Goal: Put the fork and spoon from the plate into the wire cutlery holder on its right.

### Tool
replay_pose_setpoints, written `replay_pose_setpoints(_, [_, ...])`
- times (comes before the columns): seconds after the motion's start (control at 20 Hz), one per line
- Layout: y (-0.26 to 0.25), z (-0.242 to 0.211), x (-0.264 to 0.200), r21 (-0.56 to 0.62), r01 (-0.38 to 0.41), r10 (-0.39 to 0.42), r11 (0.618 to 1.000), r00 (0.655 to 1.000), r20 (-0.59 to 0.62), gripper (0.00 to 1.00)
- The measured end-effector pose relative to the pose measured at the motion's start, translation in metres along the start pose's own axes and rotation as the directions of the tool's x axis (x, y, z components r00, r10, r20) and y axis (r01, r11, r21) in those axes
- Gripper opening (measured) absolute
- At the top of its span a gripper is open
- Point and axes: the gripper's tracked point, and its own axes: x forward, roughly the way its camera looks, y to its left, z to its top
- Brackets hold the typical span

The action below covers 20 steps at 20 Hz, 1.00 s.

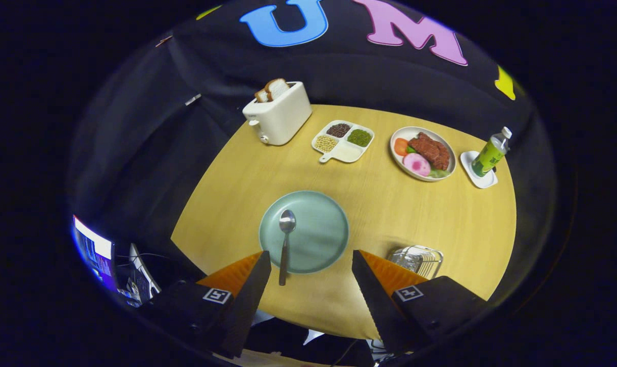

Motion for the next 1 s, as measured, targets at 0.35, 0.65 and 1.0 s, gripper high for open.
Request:
replay_pose_setpoints(0.35, [0.036, -0.03, 0.08, -0.062, 0.025, -0.033, 0.998, 0.991, -0.133, 1.0])
replay_pose_setpoints(0.65, [0.037, -0.049, 0.13, -0.016, 0.078, -0.08, 0.997, 0.977, -0.198, 1.0])
replay_pose_setpoints(1.0, [0.024, -0.064, 0.159, 0.011, 0.161, -0.153, 0.987, 0.957, -0.248, 1.0])
